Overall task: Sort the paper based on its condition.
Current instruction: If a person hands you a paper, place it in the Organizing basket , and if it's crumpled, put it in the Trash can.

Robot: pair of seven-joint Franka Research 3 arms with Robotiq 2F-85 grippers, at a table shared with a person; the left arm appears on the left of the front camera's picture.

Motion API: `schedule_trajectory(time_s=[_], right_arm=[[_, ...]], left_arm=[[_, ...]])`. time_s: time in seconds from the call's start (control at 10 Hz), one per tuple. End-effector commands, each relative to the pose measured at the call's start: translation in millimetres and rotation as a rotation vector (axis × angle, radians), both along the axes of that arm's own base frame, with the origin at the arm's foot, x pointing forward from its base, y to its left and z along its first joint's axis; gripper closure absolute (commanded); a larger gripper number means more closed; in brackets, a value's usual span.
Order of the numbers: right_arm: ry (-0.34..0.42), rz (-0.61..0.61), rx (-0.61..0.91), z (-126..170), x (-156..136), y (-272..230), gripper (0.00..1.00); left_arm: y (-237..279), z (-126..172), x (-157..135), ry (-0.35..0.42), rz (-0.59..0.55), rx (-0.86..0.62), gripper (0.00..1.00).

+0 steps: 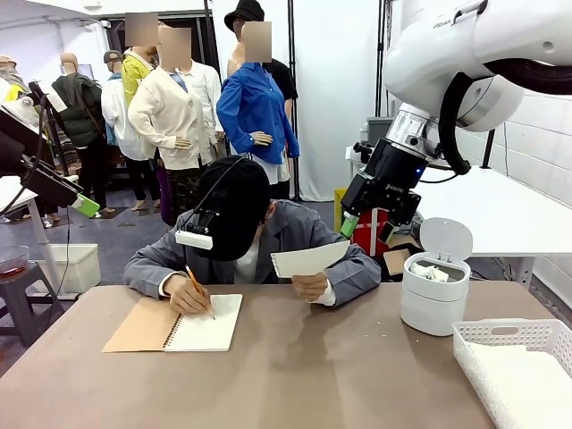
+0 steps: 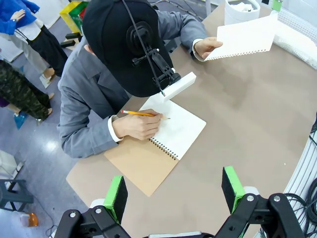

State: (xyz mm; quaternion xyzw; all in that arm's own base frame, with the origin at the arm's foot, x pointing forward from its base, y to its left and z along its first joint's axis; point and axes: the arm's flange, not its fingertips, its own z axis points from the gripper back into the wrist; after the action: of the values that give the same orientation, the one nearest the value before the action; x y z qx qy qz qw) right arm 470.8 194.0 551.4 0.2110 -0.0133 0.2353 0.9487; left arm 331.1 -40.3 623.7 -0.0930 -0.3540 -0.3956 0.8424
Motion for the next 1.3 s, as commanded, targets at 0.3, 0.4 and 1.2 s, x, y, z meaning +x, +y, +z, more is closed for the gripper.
schedule_trajectory(time_s=[0.3, 0.4, 1.2], right_arm=[[0.257, -0.227, 0.143, -14.0, 29.7, 8.3, 0.00], [0.338, -0.327, 0.169, -22.7, 40.8, 10.7, 0.00], [0.757, -0.671, 0.362, -104.4, 64.2, 2.6, 0.00]], left_arm=[[1.4, 0.3, 1.1, -0.004, 0.002, -0.004, 0.00], [1.4, 0.3, 1.1, -0.004, 0.002, -0.004, 0.00], [1.4, 0.3, 1.1, -0.004, 0.002, -0.004, 0.00]])
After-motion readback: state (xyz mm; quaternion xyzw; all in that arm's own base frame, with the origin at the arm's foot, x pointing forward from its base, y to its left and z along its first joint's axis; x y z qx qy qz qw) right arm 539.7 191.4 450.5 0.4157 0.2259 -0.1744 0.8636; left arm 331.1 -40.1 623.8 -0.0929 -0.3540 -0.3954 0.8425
